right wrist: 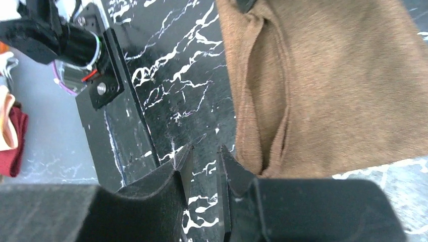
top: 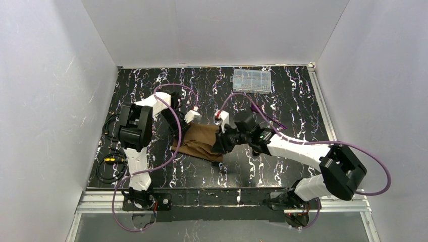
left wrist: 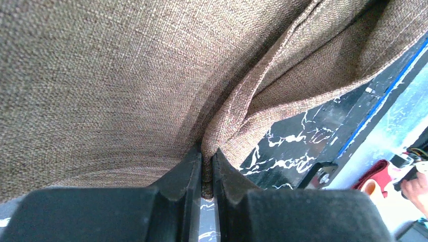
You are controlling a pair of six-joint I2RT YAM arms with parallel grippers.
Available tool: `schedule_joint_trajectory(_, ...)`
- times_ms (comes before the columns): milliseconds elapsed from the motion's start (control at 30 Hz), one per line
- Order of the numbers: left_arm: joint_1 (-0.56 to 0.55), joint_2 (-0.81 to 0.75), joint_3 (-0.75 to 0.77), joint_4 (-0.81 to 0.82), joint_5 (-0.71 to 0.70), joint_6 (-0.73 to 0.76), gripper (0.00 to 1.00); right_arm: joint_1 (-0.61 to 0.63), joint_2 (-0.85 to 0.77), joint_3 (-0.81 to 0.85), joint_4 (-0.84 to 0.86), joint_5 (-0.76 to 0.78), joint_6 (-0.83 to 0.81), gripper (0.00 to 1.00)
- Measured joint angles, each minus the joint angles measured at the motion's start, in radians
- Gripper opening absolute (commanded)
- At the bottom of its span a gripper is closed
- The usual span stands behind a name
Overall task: Fold the napkin into a case and place the utensils inside
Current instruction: Fold the lower triangle-folded napkin at the center of the board.
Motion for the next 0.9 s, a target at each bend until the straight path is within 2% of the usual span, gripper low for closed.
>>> schedule_joint_trajectory(167, 0.005, 0.030, 0.023, -0.042, 0.010, -0.014, 0.00, 0.101, 0.063, 0.000, 0.002, 0.084, -0.029, 0.31)
schedule_joint_trajectory(233, 0.005, 0.040, 0.031, -0.055, 0.012, -0.021, 0.00, 0.132, 0.095, 0.005, -0.002, 0.130, -0.045, 0.27)
schedule_joint_trajectory(400, 0.006, 0.046, 0.034, -0.068, 0.014, -0.027, 0.00, 0.177, 0.173, 0.012, 0.002, 0.242, -0.072, 0.25)
schedule_joint_trajectory(633, 0.006, 0.046, 0.034, -0.069, 0.011, -0.024, 0.00, 0.173, 0.236, 0.031, 0.007, 0.372, -0.090, 0.25)
schedule_joint_trajectory(900, 0.006, 0.046, 0.034, -0.069, 0.011, -0.022, 0.00, 0.113, 0.246, 0.043, 0.043, 0.342, -0.078, 0.24)
